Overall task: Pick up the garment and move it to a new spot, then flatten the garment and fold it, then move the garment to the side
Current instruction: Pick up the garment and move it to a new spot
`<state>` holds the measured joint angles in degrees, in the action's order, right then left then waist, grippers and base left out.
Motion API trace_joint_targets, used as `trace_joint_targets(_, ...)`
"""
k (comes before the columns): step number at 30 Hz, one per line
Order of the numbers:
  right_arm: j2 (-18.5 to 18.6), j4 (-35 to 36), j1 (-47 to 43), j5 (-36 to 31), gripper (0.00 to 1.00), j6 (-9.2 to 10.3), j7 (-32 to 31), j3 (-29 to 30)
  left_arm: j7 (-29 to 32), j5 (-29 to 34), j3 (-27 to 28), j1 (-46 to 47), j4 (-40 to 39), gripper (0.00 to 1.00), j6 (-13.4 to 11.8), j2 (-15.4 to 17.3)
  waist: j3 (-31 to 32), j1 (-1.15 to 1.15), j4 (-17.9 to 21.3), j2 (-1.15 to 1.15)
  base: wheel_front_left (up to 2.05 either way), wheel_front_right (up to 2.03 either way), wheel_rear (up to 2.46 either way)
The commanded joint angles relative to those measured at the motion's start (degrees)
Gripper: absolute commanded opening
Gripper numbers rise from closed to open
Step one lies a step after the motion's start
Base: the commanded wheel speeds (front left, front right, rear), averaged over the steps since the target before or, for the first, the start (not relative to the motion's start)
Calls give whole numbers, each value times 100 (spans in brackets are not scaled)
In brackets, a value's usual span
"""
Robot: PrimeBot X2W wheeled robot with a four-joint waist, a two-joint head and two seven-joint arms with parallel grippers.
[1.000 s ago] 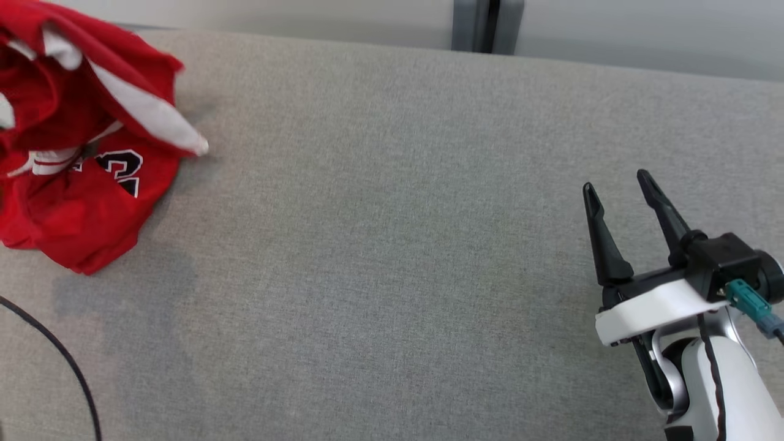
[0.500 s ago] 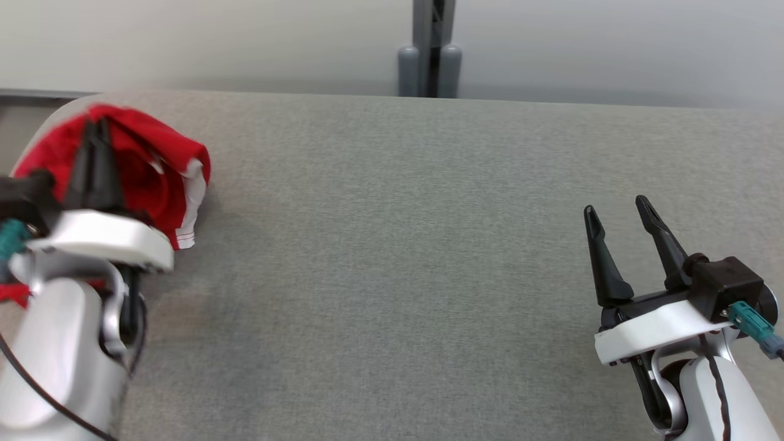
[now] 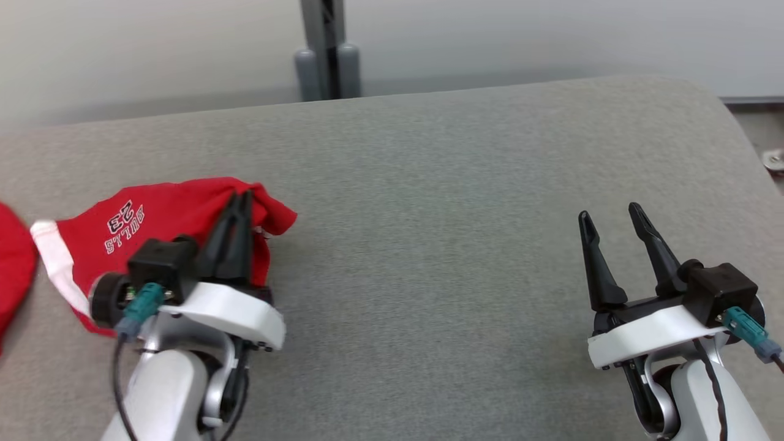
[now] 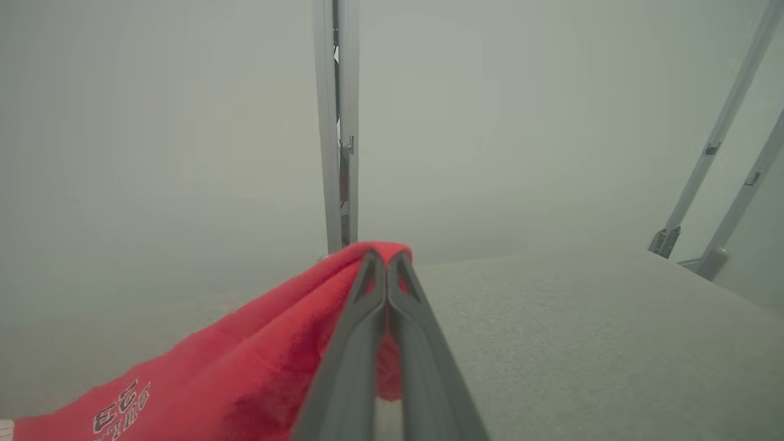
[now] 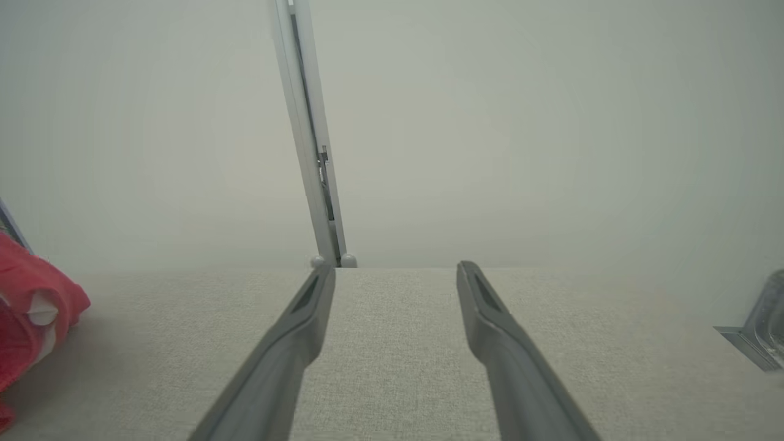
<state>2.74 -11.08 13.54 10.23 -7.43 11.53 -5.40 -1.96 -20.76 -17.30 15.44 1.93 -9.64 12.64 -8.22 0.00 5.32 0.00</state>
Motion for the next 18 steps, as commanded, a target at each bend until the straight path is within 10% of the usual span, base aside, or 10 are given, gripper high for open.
trace_joint_targets(1,33,-19,8,35,100,-11,38,5,-9,27,-40,67,-22,0,22,-42,-88,0,277,0,0,0,0)
trace_joint_targets(18,30,-163,132,291,100,-11,246,42,-29,-199,-1158,1295,1949,0,825,-846,-643,0,1272,0,0,0,0)
